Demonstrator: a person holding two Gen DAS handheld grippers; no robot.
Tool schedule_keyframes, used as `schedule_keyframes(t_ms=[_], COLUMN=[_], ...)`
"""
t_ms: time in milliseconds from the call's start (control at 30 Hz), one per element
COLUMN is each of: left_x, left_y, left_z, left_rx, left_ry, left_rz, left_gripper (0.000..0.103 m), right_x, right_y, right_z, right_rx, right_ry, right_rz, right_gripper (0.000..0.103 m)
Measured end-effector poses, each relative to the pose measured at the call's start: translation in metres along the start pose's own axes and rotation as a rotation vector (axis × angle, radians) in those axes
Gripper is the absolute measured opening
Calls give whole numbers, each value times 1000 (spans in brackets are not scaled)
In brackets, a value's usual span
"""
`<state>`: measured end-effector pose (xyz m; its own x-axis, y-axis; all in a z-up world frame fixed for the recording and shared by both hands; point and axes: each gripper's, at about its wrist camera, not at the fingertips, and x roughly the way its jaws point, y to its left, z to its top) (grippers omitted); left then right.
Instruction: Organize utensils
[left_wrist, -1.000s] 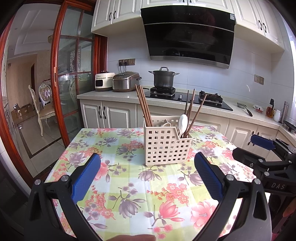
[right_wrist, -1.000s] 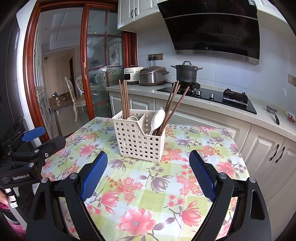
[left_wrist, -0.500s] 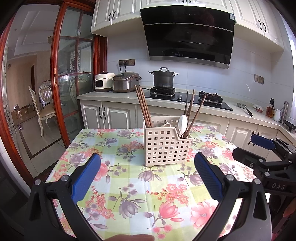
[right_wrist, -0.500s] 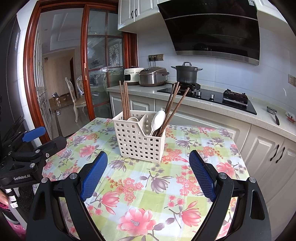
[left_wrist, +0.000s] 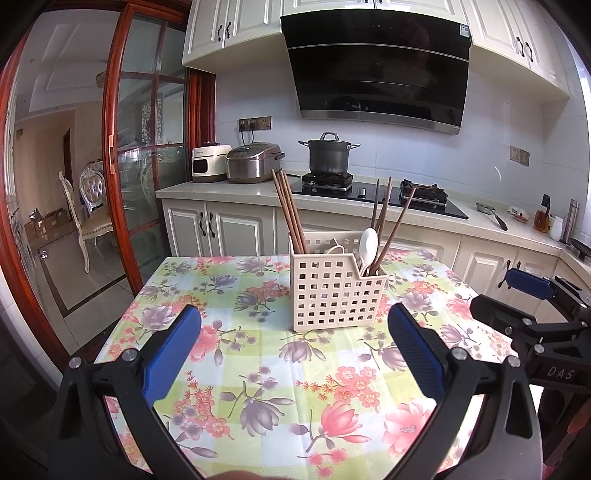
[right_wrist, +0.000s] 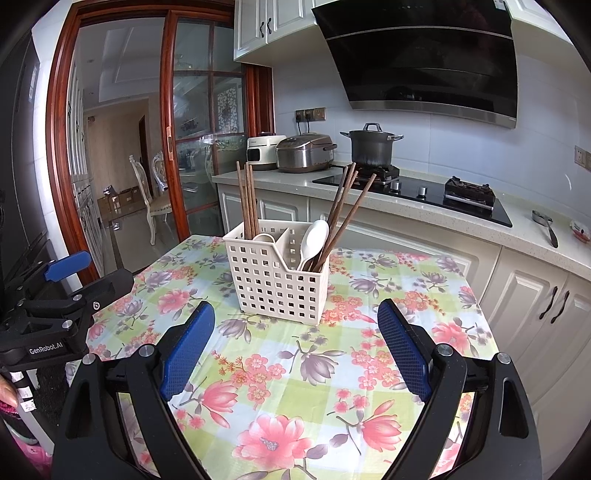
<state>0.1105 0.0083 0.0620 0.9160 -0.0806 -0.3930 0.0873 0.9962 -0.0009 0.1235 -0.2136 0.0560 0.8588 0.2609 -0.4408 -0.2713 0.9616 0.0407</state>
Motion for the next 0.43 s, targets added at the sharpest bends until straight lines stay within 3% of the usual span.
schedule_keyframes(t_ms=[433], left_x=[1], left_y=[-1], left_z=[0], left_rx=[-4], left_ry=[1], left_rz=[-11], left_gripper=[98], right_x=[1], right_y=[-1], right_z=[0], right_rx=[5], right_ry=[4], right_rz=[-1], right_gripper=[84])
